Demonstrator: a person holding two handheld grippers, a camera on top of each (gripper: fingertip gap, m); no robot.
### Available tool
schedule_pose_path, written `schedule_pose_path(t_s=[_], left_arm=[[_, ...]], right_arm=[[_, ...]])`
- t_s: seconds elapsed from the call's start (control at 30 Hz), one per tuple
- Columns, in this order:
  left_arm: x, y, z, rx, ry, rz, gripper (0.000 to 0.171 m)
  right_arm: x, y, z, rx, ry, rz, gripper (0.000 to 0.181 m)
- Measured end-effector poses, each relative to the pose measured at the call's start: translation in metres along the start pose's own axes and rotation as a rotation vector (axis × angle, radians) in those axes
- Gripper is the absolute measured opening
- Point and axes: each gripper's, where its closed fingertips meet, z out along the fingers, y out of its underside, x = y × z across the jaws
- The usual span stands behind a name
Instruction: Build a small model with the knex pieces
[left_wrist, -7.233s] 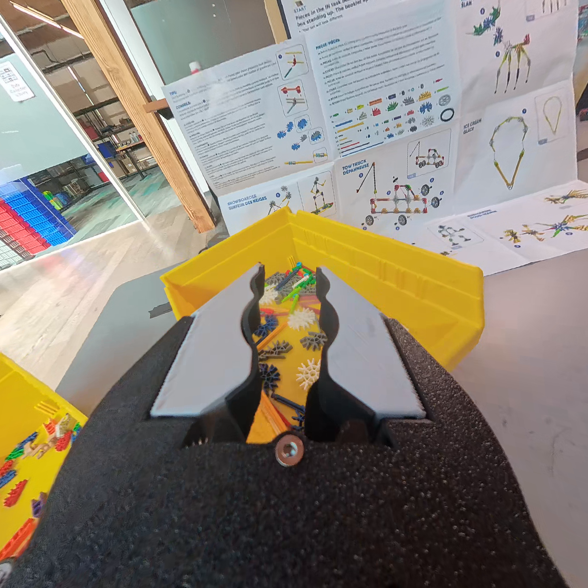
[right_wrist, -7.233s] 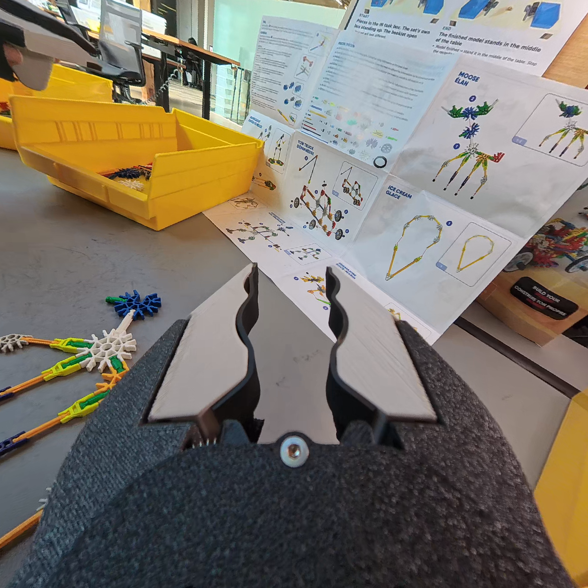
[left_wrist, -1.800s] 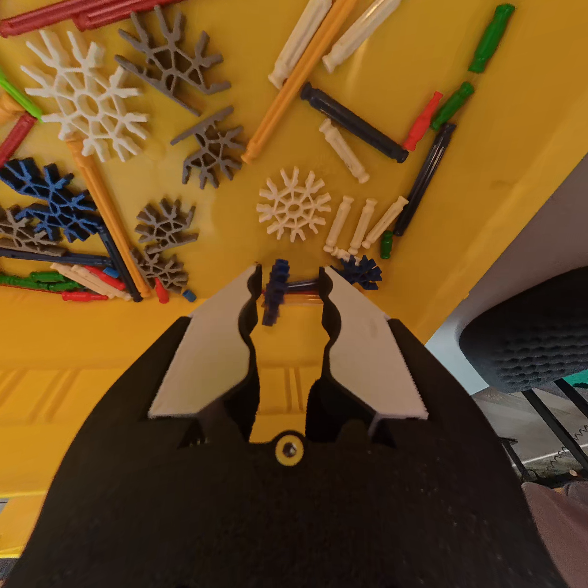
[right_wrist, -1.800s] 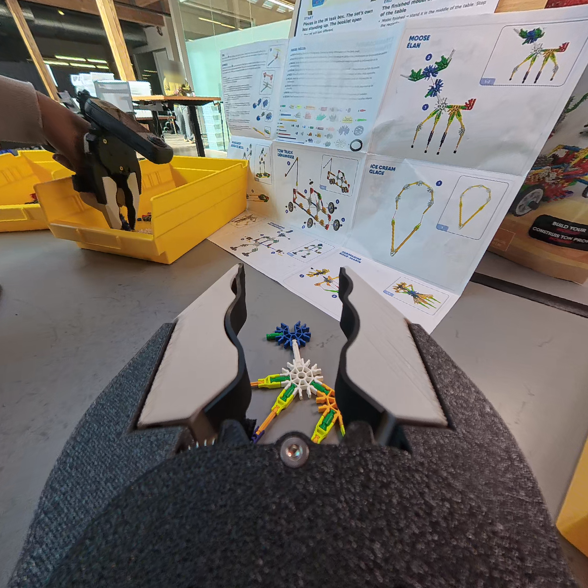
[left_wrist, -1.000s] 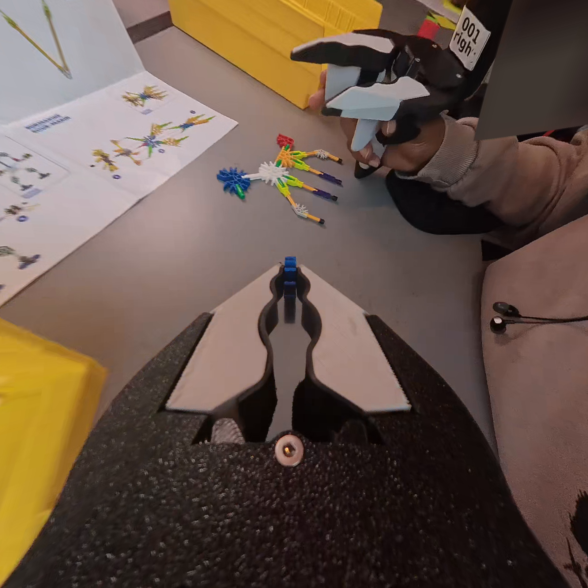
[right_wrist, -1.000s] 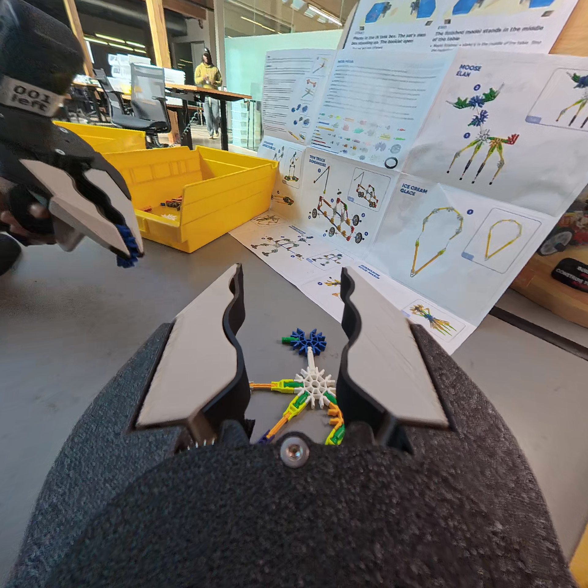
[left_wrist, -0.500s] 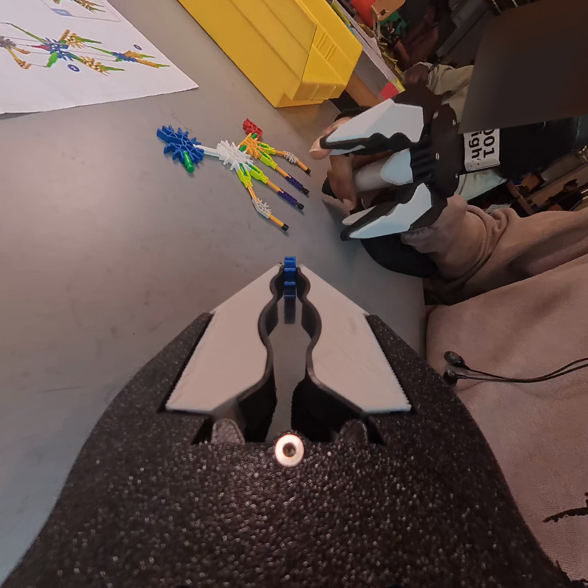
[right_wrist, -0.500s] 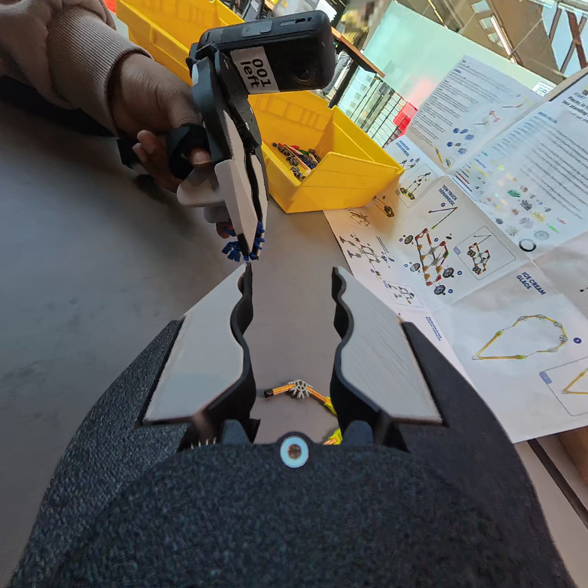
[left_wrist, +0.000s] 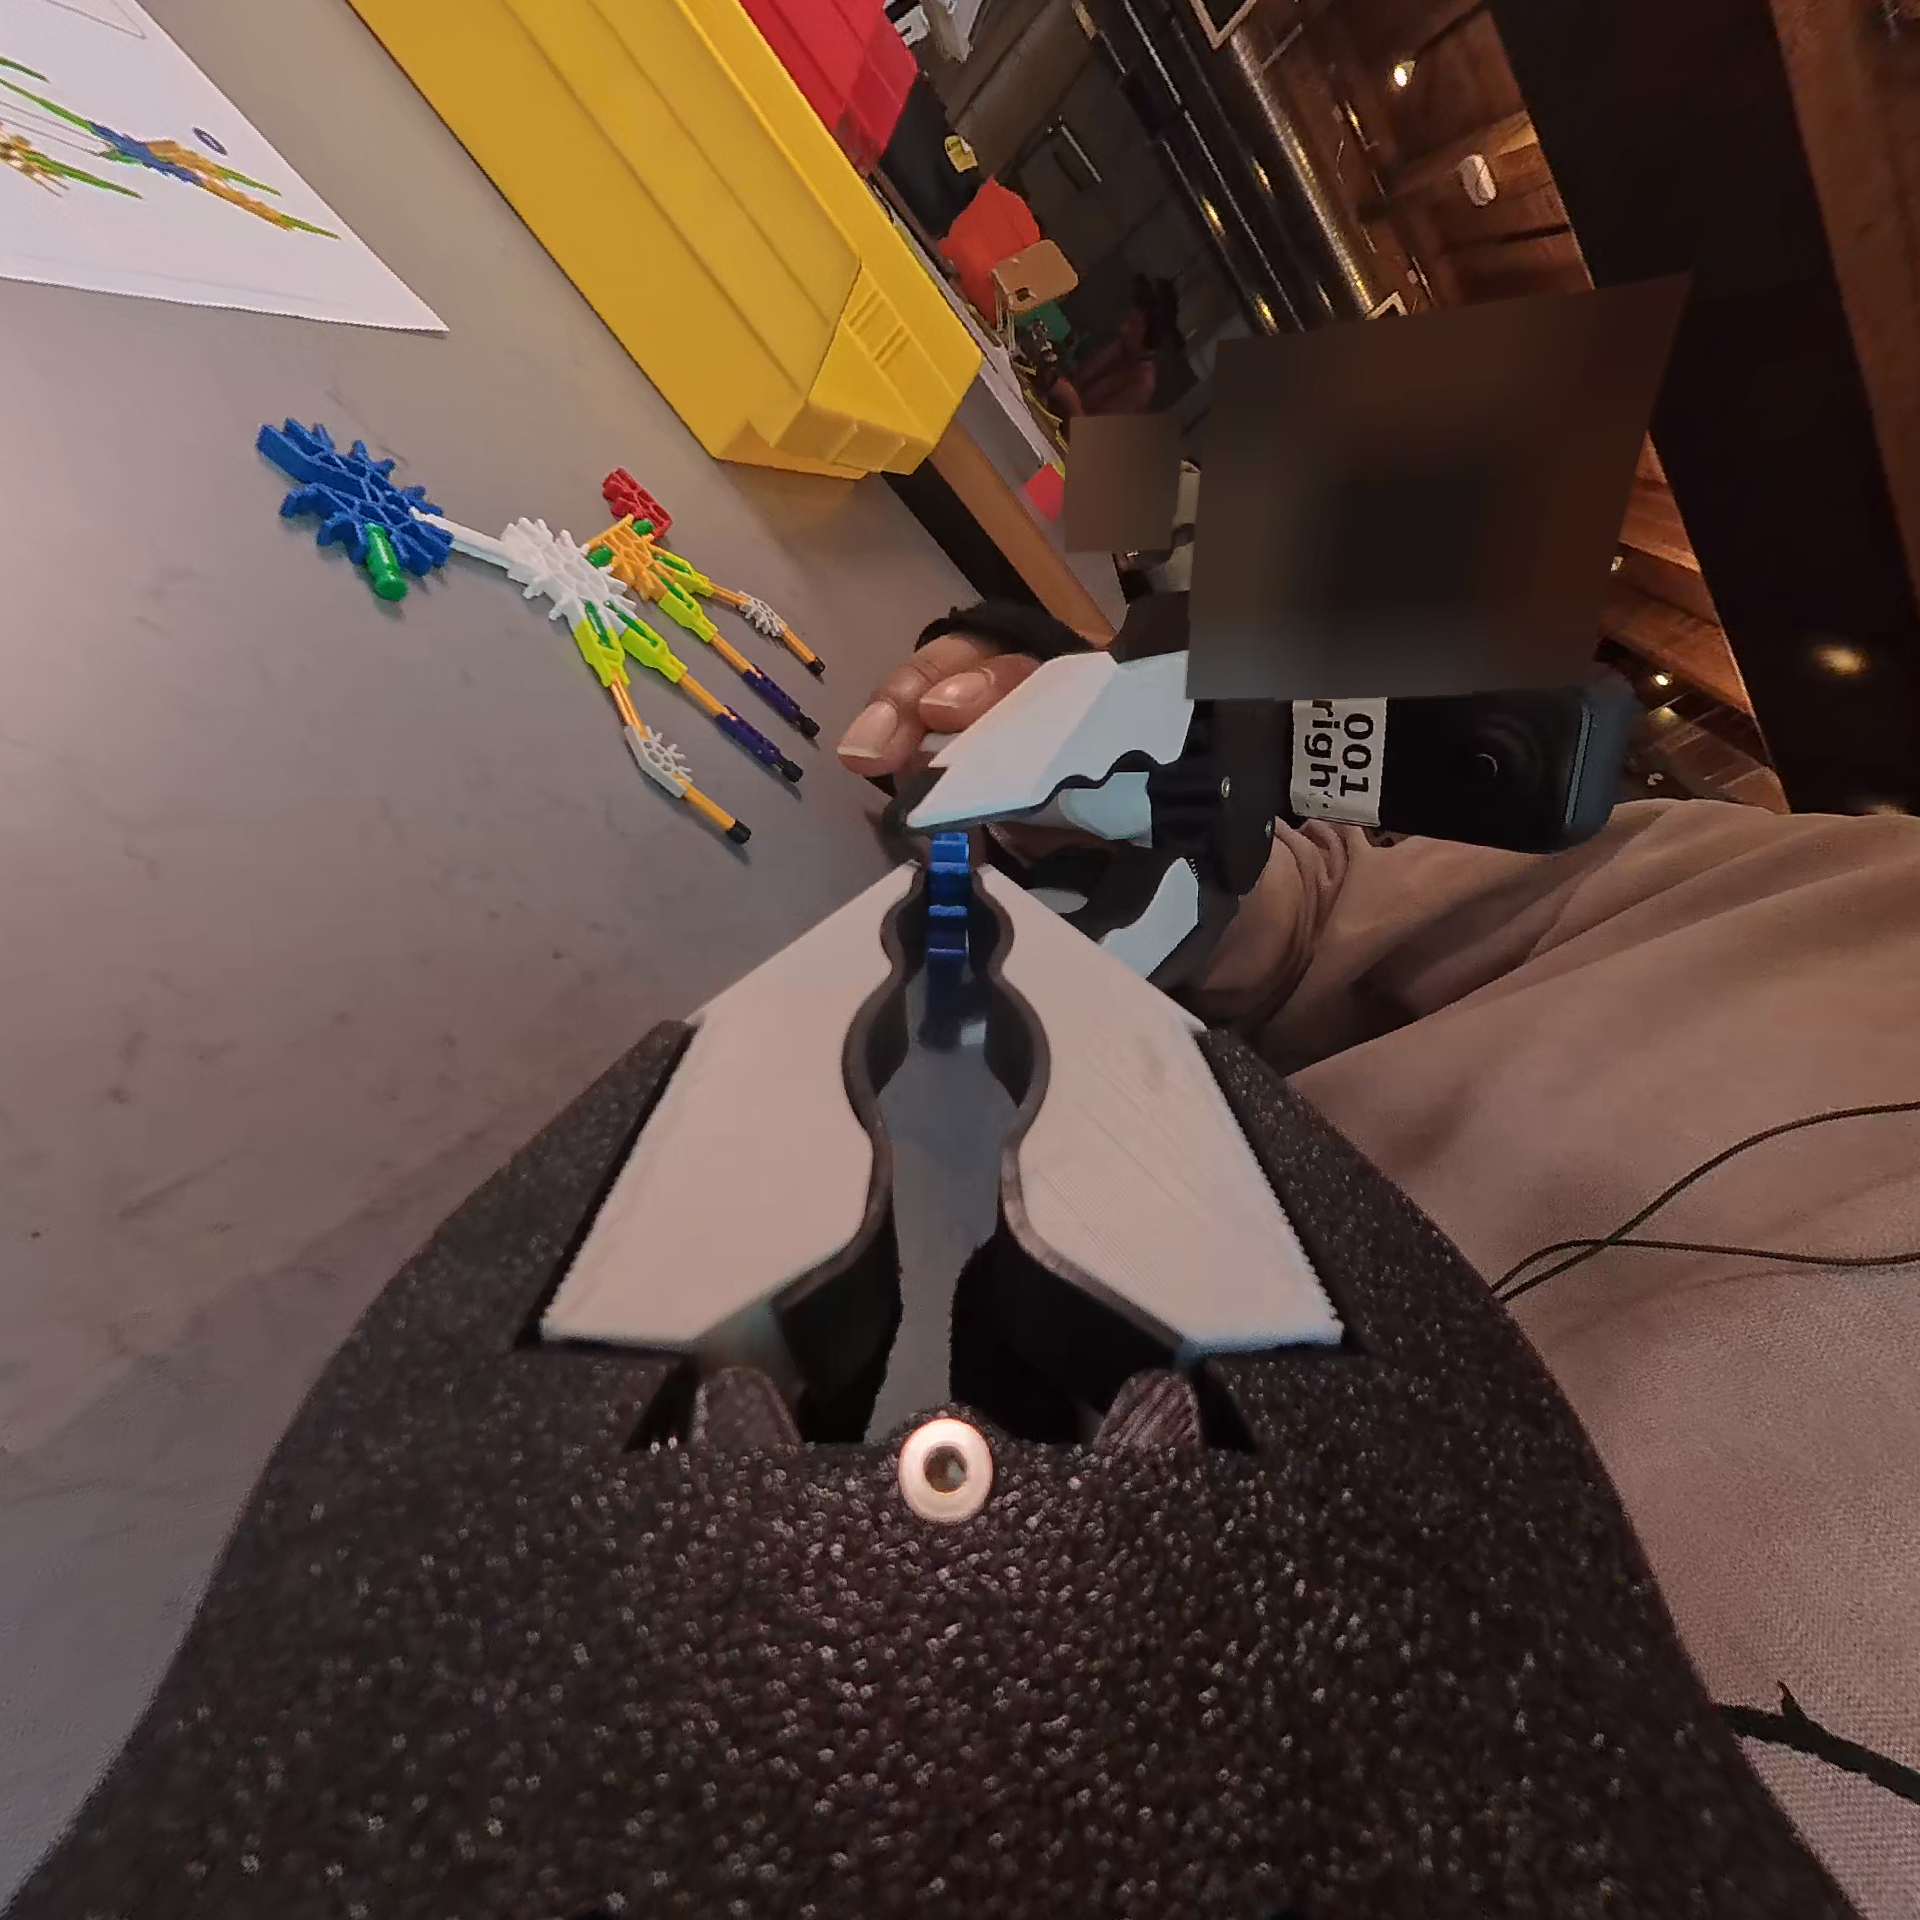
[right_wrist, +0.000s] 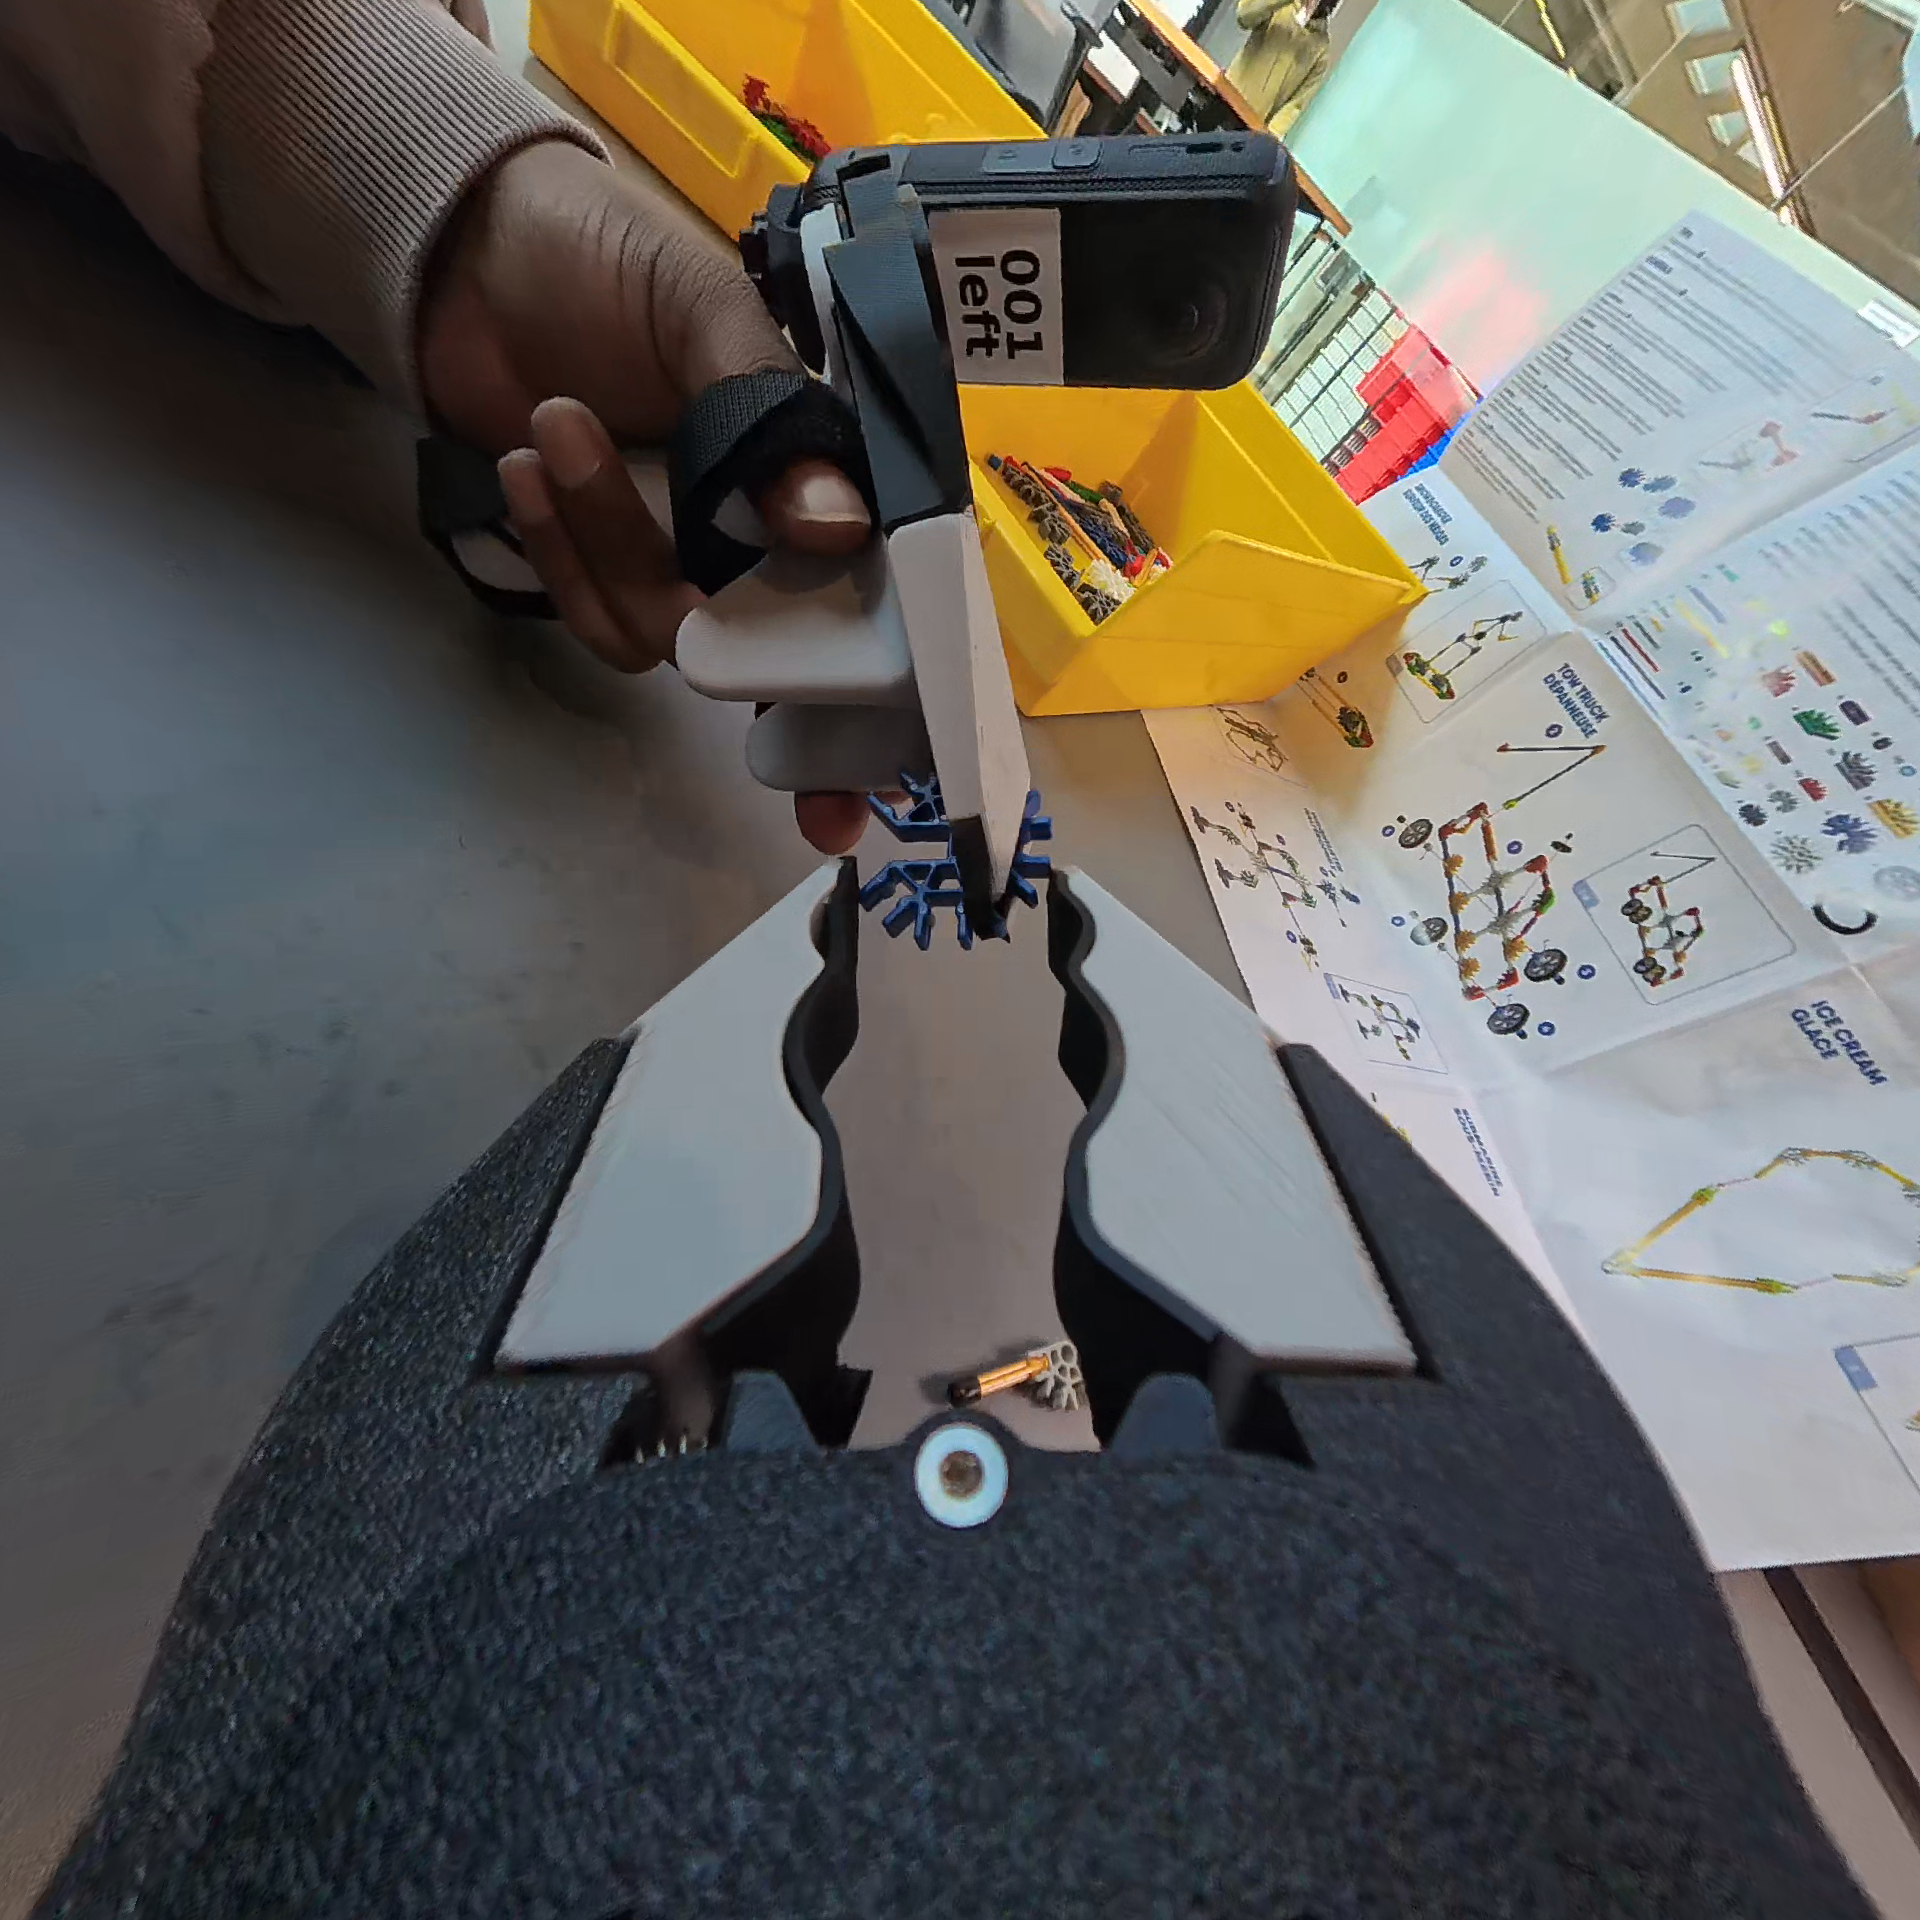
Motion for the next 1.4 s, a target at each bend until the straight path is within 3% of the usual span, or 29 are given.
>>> schedule_pose_path(t_s=[0.2,0.4,0.6,0.93,1.17,1.33,1.4], left_arm=[[-0.007,0.003,-0.009,-0.061,-0.082,0.151,0.011],[-0.02,0.038,-0.013,-0.327,-0.244,0.545,0.025],[-0.034,0.069,-0.007,-0.508,-0.329,0.696,0.034],[-0.043,0.068,-0.015,-0.513,-0.362,0.66,0.03],[-0.032,0.049,-0.021,-0.399,-0.311,0.568,0.039],[-0.042,0.062,-0.02,-0.475,-0.351,0.599,0.047],[-0.049,0.065,-0.02,-0.498,-0.391,0.624,0.037]], right_arm=[[-0.006,0.009,-0.007,-0.018,-0.102,0.085,0.035],[-0.055,0.042,-0.006,-0.245,-0.415,0.113,0.035],[-0.063,0.041,-0.001,-0.265,-0.474,0.131,0.036],[-0.036,0.054,-0.001,-0.284,-0.316,0.136,0.038],[0.005,0.051,-0.008,-0.201,-0.139,0.219,0.038],[0.035,0.044,-0.015,-0.113,-0.008,0.257,0.038],[0.045,0.042,-0.018,-0.083,0.035,0.277,0.037]])
